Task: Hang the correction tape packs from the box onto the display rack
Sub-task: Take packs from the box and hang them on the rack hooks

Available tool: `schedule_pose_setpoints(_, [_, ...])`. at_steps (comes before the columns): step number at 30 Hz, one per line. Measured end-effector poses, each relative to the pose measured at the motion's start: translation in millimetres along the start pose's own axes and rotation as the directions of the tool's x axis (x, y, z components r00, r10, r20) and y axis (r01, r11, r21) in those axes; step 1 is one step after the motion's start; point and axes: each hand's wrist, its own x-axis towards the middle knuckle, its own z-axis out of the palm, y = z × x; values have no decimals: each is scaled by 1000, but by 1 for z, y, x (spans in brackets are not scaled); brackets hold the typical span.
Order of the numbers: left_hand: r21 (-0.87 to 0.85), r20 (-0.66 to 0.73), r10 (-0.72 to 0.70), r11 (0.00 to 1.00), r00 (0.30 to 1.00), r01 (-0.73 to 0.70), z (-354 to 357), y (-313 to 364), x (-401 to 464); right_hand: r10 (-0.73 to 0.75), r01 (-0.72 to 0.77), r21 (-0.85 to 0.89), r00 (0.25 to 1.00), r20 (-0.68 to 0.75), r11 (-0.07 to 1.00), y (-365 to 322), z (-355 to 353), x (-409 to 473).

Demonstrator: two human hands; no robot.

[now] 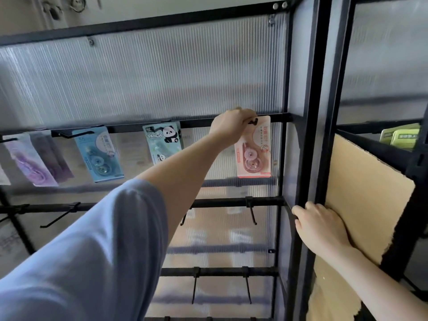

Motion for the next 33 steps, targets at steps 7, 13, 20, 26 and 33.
schedule_pose_setpoints(7, [35,-54,-31,999,998,33,2,5,-2,4,-4,8,1000,-3,1000,1,-1,0])
schedule_pose_setpoints(13, [85,-64,-62,994,996,68,9,5,2,-1,1,20,1000,-1,1000,0,0,0])
schedule_pose_setpoints(20, [129,-115,-92,986,989,106,10,-5,-17,-16,16,2,1000,-13,1000,1,0,-2])
schedule_pose_setpoints(26, [135,-70,-85,986,994,93,3,-20,-61,-10,10,50,1000,-6,999,-2,-1,0])
schedule_pose_setpoints(33, [222,79,-87,973,993,68,-11,-49,-124,-24,23,72,1000,16,997,-26,0,0])
